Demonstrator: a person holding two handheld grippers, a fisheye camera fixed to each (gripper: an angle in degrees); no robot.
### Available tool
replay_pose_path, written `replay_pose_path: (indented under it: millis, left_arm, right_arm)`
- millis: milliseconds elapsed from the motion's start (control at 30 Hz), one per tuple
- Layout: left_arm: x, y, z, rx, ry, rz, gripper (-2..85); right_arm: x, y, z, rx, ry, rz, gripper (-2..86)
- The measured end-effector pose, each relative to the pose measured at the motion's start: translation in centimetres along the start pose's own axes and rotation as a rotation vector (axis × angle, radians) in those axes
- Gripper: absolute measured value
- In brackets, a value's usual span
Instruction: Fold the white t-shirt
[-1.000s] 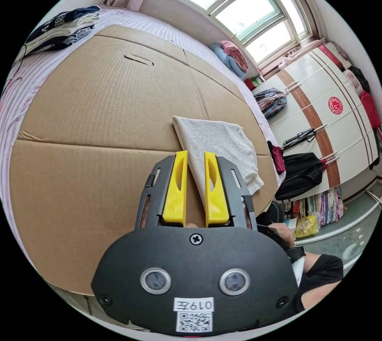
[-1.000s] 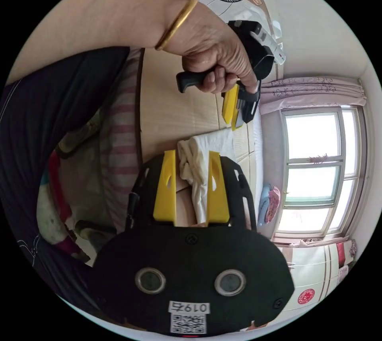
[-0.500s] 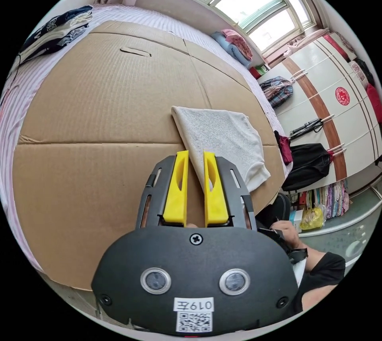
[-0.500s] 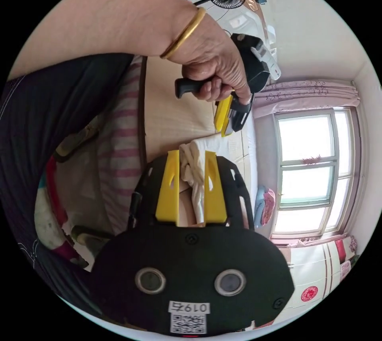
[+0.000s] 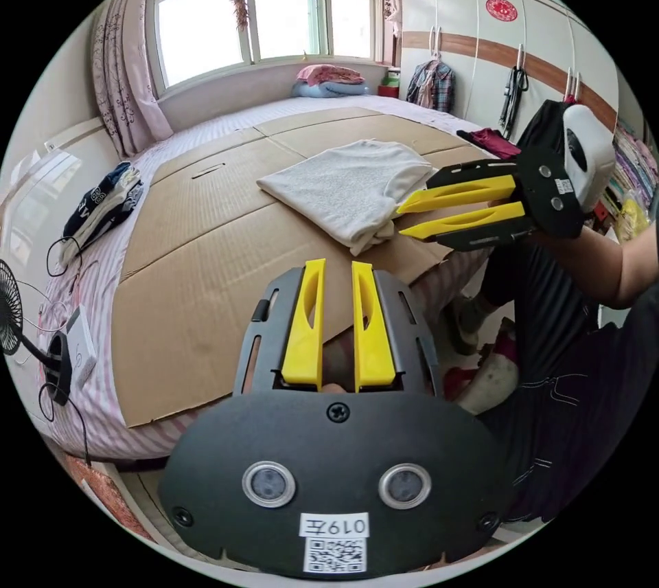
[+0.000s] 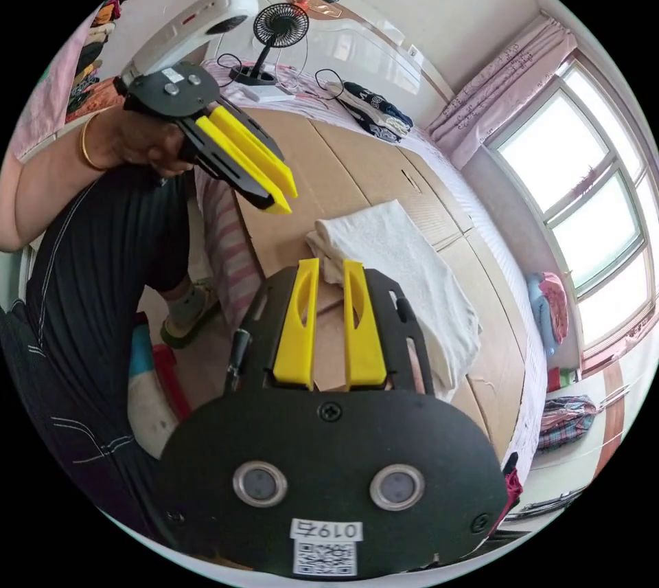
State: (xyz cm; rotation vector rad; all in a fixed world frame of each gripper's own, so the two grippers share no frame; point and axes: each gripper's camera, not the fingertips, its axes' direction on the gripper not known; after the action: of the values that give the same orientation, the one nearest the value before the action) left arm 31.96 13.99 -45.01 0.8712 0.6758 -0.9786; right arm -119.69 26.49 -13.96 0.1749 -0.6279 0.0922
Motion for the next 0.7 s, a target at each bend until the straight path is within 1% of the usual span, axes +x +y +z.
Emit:
replay_pose_path:
  millis: [67,167,500,600,700]
  left_arm:
    - [0.8,0.0,0.4,-0.007,0.046,0.01,5.3]
    - [2.1,-0.2,1.0,-0.036,0.016,0.024,6.3]
    - [4.7,0.3,2.0,-0.071,0.013,0.027,5.0]
    - [5.0,0.5,2.0,-0.063,0.009,0.022,3.4]
    - [4.7,0.7,1.8,-0.065,0.032,-0.005,2.3]
  right_arm:
    - [0.1,1.1,0.7,0.005,-0.002,0.028,6.3]
    - [0.7,2.7,1.7,0.008,-0.041,0.067,6.1]
    - [2.0,5.1,6.2,-0.022,-0.04,0.109,5.8]
    - [1.5,5.6,7.6,-0.033,-0.01,0.092,5.6]
    - [0.5,6.1,8.6,-0.047,0.063,0.049,4.9]
